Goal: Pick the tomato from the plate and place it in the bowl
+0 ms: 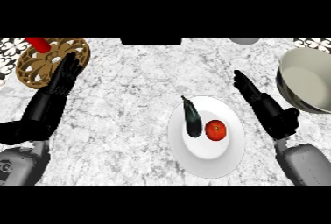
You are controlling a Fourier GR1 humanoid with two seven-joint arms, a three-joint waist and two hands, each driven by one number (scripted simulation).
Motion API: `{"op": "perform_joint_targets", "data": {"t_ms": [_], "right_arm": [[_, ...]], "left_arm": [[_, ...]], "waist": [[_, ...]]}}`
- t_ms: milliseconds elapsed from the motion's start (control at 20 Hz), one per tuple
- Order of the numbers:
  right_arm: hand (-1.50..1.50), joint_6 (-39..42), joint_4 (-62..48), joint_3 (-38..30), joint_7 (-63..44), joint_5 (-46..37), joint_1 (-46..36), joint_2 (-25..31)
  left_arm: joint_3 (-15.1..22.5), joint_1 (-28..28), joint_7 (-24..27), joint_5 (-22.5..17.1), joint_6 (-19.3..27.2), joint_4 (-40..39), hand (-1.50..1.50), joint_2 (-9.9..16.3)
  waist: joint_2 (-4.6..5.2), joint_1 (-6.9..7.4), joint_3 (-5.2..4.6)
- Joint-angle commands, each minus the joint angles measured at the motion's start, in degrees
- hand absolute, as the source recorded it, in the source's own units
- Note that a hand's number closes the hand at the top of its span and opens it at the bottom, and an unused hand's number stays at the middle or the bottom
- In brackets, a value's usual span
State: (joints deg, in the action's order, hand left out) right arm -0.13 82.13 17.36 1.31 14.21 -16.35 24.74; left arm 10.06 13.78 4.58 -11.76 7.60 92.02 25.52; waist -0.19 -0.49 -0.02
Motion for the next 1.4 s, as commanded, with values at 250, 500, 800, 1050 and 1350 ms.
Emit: {"op": "perform_joint_targets", "data": {"t_ms": [250,500,800,1050,1350], "right_arm": [[1.5,-6.04,-0.4,13.25,-5.44,-13.18,5.39,-8.53],[-1.5,-31.25,1.21,3.14,7.4,-20.05,10.39,-14.1],[-1.5,-35.87,8.96,6.34,22.5,-22.77,20.65,-16.73],[-1.5,-37.64,21.46,6.75,-1.14,-35.91,20.61,-8.85],[-1.5,-28.13,29.8,6.2,-27.16,-44.23,14.61,-7.85]], "left_arm": [[0.88,-3.11,-7.21,2.48,6.94,-3.58,0.0,-7.3],[2.31,-5.69,-7.79,1.53,7.78,-2.24,0.0,-9.33],[1.61,-2.29,-11.16,1.48,5.83,-2.84,0.0,-9.06],[3.43,-8.03,-6.75,3.87,6.65,-1.65,0.0,-11.43],[0.87,-4.36,-9.6,2.91,5.03,-3.69,0.0,-11.05]], "waist": [[0.28,0.55,-0.01],[-0.01,-1.19,0.27],[0.07,-0.27,0.04],[-0.05,0.13,-0.1],[0.07,0.41,-0.11]]}}
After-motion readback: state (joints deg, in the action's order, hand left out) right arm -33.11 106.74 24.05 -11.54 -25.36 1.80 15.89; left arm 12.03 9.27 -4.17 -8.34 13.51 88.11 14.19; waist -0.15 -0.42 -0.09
